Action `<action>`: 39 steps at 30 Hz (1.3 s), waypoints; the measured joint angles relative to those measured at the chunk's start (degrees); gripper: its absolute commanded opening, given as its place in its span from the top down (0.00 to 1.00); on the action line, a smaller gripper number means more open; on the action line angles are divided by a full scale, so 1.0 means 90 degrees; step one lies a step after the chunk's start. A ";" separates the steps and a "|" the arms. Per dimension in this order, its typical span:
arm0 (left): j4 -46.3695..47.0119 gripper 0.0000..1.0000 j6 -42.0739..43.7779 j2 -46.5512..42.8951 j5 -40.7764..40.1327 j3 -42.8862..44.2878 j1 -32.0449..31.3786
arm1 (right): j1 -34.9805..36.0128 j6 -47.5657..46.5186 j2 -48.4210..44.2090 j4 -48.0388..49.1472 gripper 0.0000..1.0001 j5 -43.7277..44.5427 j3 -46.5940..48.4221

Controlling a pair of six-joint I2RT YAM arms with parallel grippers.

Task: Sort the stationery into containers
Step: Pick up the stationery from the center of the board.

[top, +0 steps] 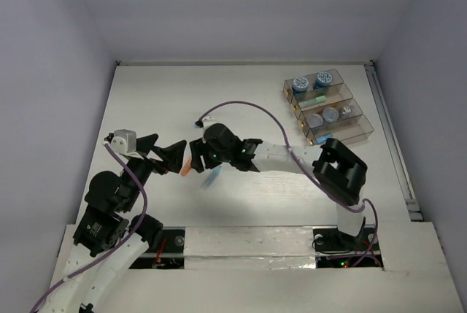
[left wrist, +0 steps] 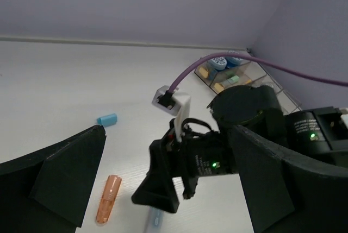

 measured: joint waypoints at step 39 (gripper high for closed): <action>-0.0034 0.01 -0.0068 -0.0041 -0.0345 0.0000 0.0124 | 0.0505 -0.0699 0.3405 -0.1690 0.44 0.0996 0.4308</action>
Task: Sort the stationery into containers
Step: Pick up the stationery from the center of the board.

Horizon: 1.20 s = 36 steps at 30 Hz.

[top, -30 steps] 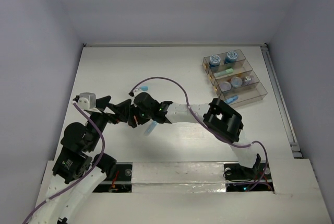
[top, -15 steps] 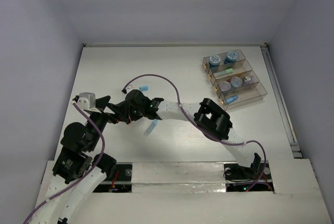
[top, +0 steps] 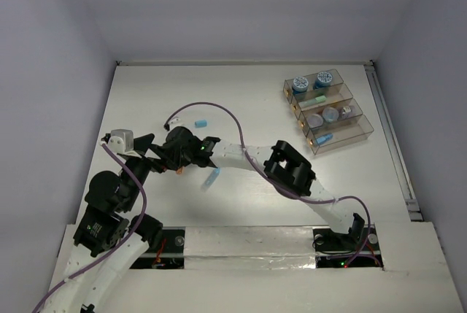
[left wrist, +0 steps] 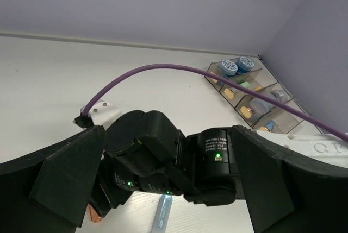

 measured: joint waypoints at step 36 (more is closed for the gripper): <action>0.0000 0.01 -0.0039 0.0000 0.0005 0.0000 0.0000 | -0.0833 0.0760 -0.2453 0.2181 0.96 0.0398 -0.2992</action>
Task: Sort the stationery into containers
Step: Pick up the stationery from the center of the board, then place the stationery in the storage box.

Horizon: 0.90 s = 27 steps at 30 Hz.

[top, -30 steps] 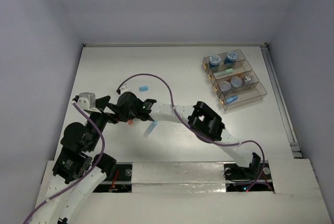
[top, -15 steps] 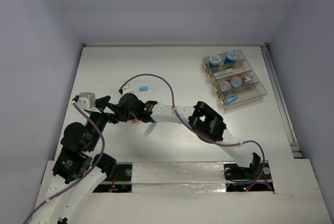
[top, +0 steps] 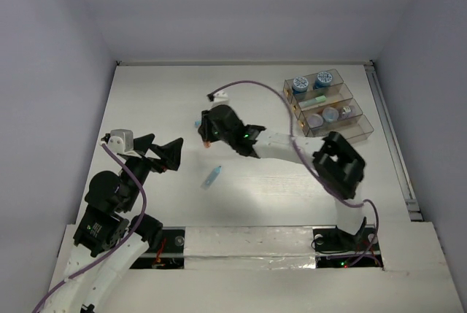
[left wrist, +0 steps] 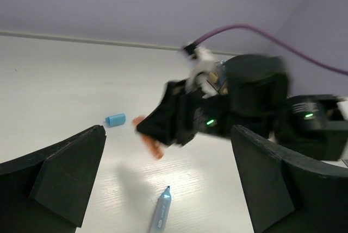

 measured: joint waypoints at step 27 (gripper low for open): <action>0.0051 0.01 0.0049 0.0665 0.1219 0.0000 0.0000 | -0.5564 0.0763 -0.5593 0.0374 0.93 0.1275 -0.5557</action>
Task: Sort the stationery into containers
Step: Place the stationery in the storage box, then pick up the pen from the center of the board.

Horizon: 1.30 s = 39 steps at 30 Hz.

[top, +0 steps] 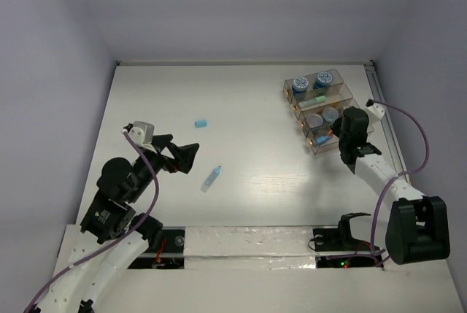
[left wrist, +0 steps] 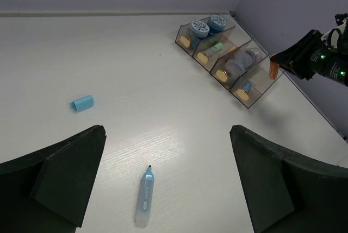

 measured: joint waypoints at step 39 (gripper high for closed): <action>0.0000 0.28 -0.0027 0.2511 0.0160 0.0005 0.0000 | -0.0102 0.0061 -0.0675 0.0165 0.00 -0.2586 -0.0374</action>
